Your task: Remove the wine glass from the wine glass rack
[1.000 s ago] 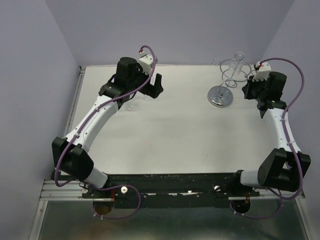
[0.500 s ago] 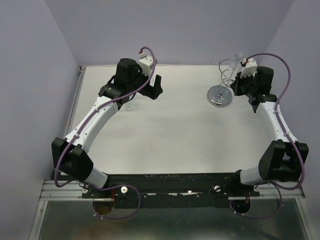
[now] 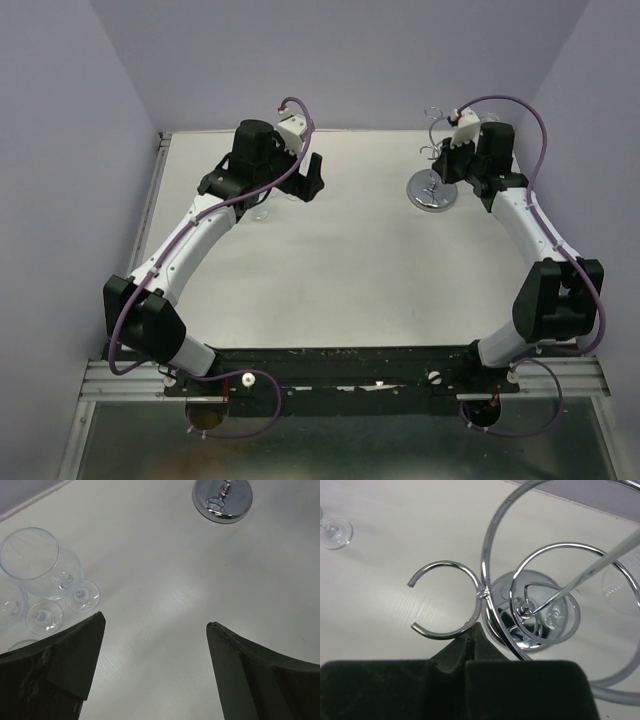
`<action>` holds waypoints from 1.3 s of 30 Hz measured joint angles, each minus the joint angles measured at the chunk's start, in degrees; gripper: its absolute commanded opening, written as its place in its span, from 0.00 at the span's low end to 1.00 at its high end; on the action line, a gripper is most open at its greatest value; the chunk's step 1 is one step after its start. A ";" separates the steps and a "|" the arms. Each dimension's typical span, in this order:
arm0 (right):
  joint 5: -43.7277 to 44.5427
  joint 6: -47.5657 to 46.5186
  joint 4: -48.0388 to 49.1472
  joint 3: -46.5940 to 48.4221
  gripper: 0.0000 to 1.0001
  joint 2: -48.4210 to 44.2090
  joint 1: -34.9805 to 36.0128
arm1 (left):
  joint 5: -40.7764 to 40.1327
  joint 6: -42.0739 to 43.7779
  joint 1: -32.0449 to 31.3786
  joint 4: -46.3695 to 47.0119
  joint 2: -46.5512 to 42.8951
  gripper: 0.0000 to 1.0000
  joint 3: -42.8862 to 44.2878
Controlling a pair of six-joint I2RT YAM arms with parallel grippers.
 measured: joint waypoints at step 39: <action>0.02 7.89 -1.81 23.82 0.65 15.69 11.67 | -2.40 2.67 0.00 -0.11 -0.02 0.99 0.00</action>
